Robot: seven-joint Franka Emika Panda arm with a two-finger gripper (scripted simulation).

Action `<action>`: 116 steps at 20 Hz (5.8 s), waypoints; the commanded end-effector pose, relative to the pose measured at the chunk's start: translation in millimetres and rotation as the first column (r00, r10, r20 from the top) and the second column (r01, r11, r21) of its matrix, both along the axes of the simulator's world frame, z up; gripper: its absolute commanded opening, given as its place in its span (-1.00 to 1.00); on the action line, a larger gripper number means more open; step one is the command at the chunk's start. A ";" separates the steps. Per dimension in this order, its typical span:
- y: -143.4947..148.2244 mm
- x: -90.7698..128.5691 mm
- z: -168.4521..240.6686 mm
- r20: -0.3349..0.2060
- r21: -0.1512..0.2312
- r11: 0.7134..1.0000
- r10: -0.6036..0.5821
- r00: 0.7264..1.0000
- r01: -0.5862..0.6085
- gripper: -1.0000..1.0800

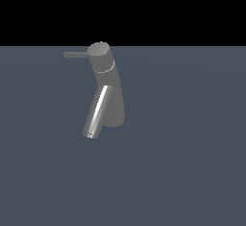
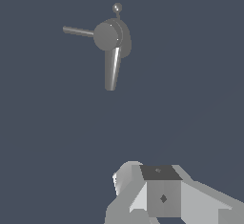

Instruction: Turn on the faucet by rotating a designated handle.

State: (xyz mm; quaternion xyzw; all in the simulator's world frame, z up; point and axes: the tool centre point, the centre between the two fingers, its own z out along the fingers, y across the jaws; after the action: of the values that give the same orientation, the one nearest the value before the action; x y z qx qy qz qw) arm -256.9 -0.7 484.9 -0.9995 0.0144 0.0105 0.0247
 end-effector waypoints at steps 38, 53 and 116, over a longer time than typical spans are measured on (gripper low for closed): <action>93.9 49.6 -100.9 0.130 0.202 0.759 -0.648 0.751 0.619 -1.00; 130.2 109.7 -143.1 0.131 0.332 0.469 -0.882 0.453 0.818 -1.00; 135.8 233.5 -204.3 0.030 0.517 -0.161 -0.978 -0.205 0.841 -1.00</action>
State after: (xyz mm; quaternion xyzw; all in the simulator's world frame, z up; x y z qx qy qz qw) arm -19.5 133.7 283.4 -0.5975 0.7467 -0.2270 0.1838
